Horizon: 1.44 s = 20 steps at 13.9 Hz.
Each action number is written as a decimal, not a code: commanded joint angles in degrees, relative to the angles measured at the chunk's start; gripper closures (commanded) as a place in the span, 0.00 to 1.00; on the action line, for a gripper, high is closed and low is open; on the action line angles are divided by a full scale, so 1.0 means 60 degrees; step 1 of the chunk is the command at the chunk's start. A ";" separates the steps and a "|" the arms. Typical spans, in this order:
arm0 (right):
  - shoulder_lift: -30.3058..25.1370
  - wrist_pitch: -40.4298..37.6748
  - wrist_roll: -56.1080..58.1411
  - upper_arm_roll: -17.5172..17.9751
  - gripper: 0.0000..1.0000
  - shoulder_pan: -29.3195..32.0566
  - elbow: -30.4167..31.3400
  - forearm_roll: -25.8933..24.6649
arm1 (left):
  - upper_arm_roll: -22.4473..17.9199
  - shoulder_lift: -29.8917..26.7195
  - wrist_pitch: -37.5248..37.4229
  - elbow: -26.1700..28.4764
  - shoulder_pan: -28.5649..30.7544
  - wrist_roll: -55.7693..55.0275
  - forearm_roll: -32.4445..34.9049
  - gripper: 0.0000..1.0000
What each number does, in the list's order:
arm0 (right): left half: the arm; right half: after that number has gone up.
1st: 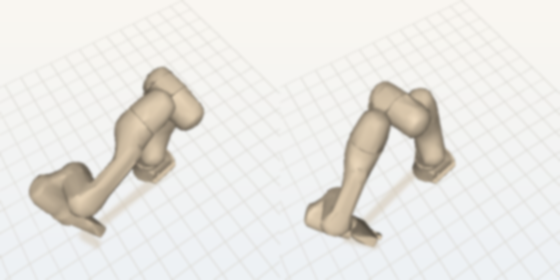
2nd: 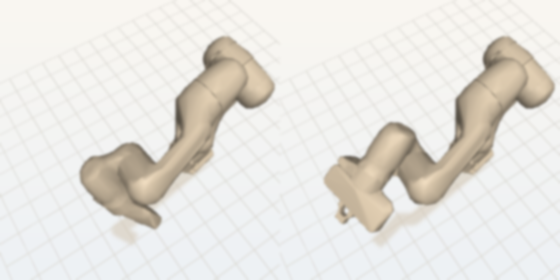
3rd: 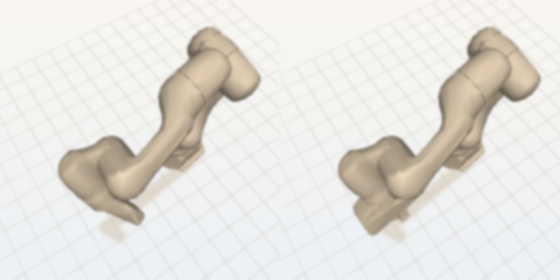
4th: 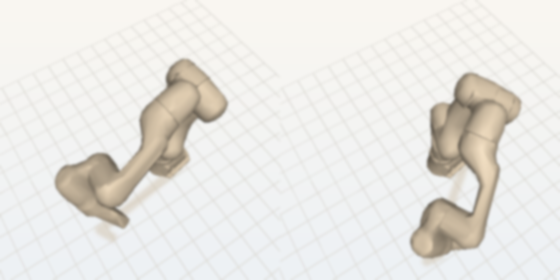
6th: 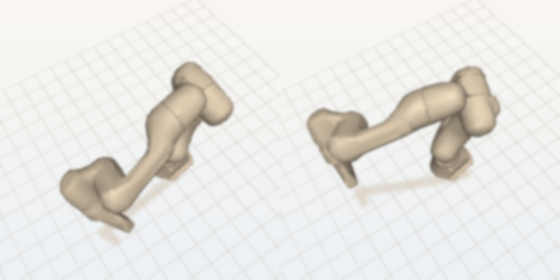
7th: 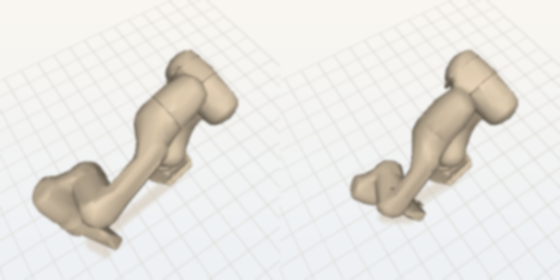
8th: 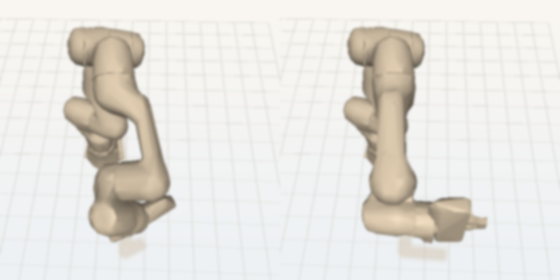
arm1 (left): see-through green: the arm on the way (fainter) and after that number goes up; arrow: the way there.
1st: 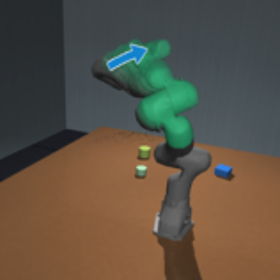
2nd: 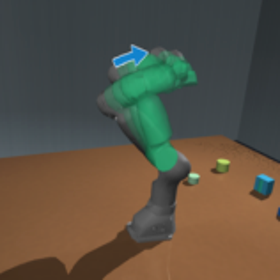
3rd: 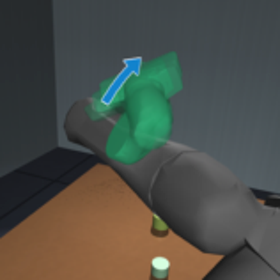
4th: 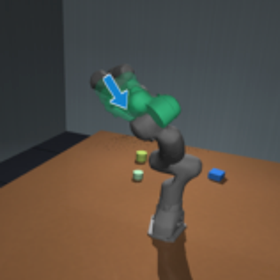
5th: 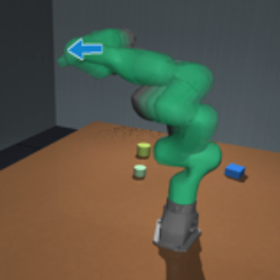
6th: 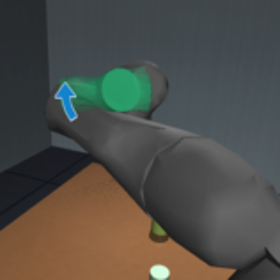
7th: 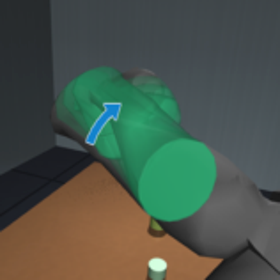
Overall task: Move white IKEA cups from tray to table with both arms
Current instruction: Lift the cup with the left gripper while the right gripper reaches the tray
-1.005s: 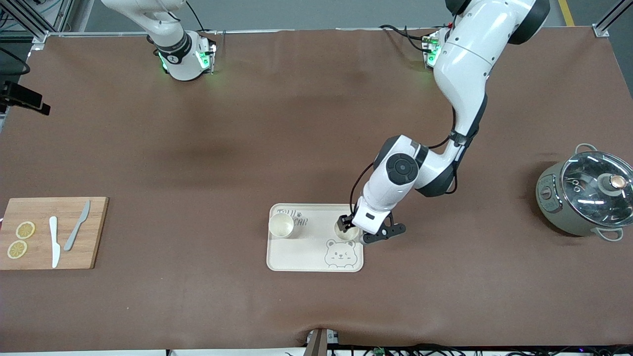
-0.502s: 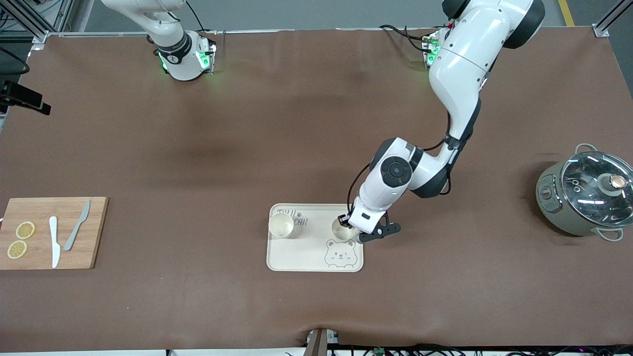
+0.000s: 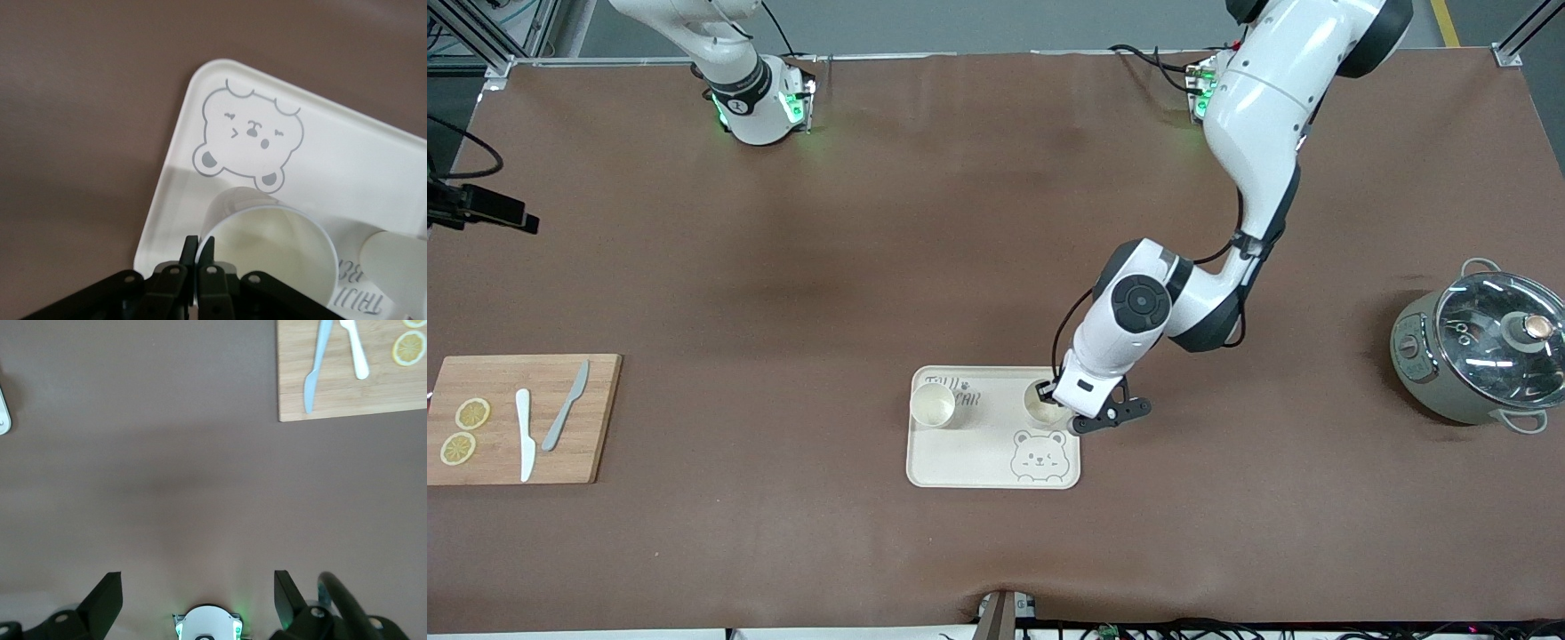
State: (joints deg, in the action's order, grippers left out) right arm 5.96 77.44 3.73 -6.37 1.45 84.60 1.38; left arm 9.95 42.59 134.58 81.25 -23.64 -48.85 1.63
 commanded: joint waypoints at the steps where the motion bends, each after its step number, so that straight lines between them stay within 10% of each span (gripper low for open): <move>1: 0.0893 0.0536 0.0023 0.0051 0.00 -0.0168 -0.0243 0.0208 | -0.0105 -0.1104 -0.0909 0.0227 0.0088 -0.0002 0.0241 1.00; 9: 0.2856 0.2953 -0.0909 0.0051 0.00 -0.0754 -0.0213 0.1553 | -0.0105 -0.1985 -0.2857 0.0432 0.1743 0.0703 0.0110 1.00; 20: 0.5202 0.6776 -0.6752 0.0051 0.00 -0.3066 -0.0228 0.3678 | -0.0135 -0.2645 -0.2600 0.3315 0.3308 0.0263 0.0212 1.00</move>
State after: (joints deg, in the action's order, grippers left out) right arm 35.89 115.93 -30.10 -5.57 -14.36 84.60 20.12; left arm 8.64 29.51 116.29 95.72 -5.99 -45.24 1.75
